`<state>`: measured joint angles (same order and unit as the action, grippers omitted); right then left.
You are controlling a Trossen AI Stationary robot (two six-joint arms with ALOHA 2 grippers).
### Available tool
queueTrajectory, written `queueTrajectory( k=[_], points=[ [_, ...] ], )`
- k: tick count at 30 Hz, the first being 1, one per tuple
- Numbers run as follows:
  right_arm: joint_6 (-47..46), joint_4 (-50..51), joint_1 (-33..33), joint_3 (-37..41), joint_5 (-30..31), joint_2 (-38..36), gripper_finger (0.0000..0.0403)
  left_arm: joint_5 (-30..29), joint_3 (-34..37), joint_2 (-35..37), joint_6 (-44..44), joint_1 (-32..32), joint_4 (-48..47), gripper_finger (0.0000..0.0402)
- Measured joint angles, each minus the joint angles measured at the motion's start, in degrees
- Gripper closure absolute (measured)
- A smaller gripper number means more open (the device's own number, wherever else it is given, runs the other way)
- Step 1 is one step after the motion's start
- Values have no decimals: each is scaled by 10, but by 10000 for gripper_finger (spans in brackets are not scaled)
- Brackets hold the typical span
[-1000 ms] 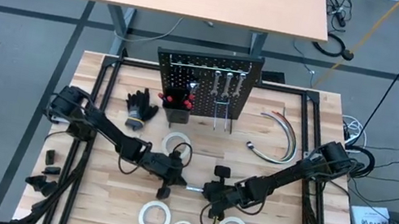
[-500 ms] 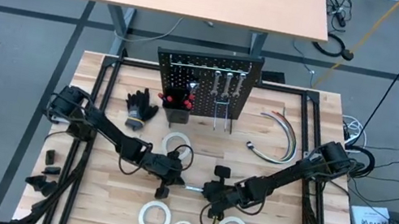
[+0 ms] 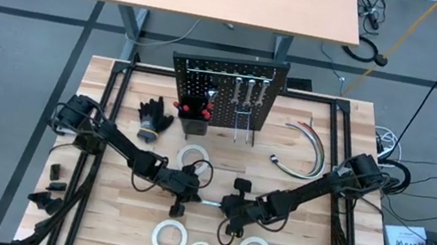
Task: Hang tools onto peg board
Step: Hang the silver wrench on the peg board
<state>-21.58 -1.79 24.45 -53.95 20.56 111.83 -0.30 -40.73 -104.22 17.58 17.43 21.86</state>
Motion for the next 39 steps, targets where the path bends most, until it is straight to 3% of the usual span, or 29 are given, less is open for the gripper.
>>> queueTrajectory(
  k=[4, 9, 15, 20, 25, 28, 32, 35, 39],
  points=[
    [4, -15, -6, 2, 0, 1, 372, 0, -2, -17, 5, -1, -21, 383],
    [32, -51, -8, 3, 1, -9, 333, 9, -4, -48, 29, -1, 15, 398],
    [21, -32, -10, 3, 20, -76, 281, 11, -3, -55, 31, -4, 28, 399],
    [-72, 95, -9, 2, 12, -154, 257, 19, -3, -55, 40, -8, 24, 400],
    [-155, 204, 5, 11, -59, -189, 257, 25, -3, -57, 44, -9, 27, 401],
    [-174, 154, 18, 43, -92, -187, 258, 49, -3, -58, 49, -15, 26, 401],
    [-158, 52, 36, 78, -84, -168, 257, 76, -3, -58, 71, -22, 30, 401],
    [-91, -10, 49, 80, -56, -145, 260, 123, -4, -58, 84, -32, 52, 401],
    [-24, -23, 58, 81, -6, -105, 265, 135, -4, -58, 91, -40, 58, 401]
  ],
)
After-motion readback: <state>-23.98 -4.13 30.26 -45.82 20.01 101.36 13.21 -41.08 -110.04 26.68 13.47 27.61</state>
